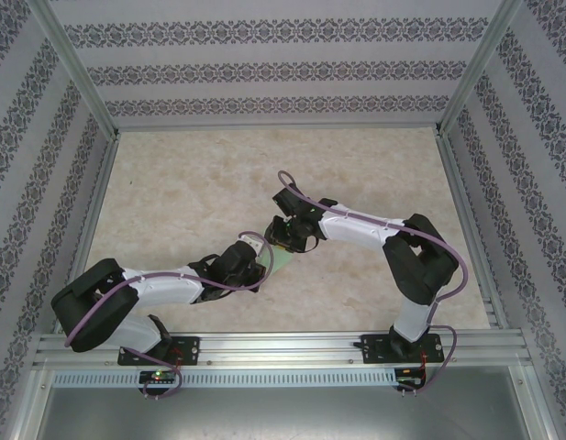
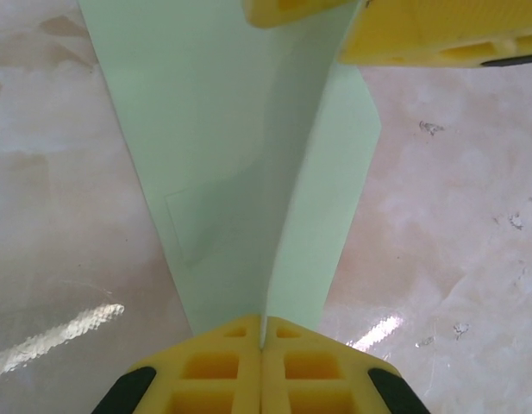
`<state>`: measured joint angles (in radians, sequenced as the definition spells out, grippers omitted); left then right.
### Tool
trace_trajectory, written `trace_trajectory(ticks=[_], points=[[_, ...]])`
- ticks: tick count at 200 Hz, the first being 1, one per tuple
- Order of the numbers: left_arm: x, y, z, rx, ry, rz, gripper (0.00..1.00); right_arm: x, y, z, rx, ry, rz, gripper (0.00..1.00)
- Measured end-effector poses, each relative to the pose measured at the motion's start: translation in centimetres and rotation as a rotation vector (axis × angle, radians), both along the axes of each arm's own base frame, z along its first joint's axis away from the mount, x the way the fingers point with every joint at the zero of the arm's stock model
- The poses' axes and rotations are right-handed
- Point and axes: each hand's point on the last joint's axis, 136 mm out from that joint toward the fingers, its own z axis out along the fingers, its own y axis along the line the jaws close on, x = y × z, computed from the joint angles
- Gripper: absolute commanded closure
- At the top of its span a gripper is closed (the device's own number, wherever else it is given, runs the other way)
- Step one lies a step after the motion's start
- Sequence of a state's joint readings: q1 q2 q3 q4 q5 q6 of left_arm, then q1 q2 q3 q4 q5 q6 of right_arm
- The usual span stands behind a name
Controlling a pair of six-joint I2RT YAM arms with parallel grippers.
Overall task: Fold a paper plane with a square sheet of paper (pick it up from the middle)
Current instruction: Fourth fold the wing at the center of the table.
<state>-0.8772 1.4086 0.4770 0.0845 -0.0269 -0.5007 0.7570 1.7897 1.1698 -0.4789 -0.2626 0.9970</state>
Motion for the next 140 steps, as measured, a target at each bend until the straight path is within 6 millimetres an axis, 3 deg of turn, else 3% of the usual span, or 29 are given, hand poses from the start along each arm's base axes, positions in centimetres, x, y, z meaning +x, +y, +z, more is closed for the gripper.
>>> trace_trajectory(ticks=[42,98,140], points=[[-0.16,0.19,-0.35,0.021,0.011,-0.006,0.80,0.00,0.00,-0.10,-0.001,0.002,-0.001,0.72],[-0.42,0.51,-0.71,0.040,0.024,-0.008,0.78,0.11,0.11,-0.02,0.004,-0.004,0.000,0.75],[-0.51,0.50,-0.52,0.035,0.025,-0.011,0.65,0.25,0.24,0.08,0.010,-0.010,-0.001,0.76]])
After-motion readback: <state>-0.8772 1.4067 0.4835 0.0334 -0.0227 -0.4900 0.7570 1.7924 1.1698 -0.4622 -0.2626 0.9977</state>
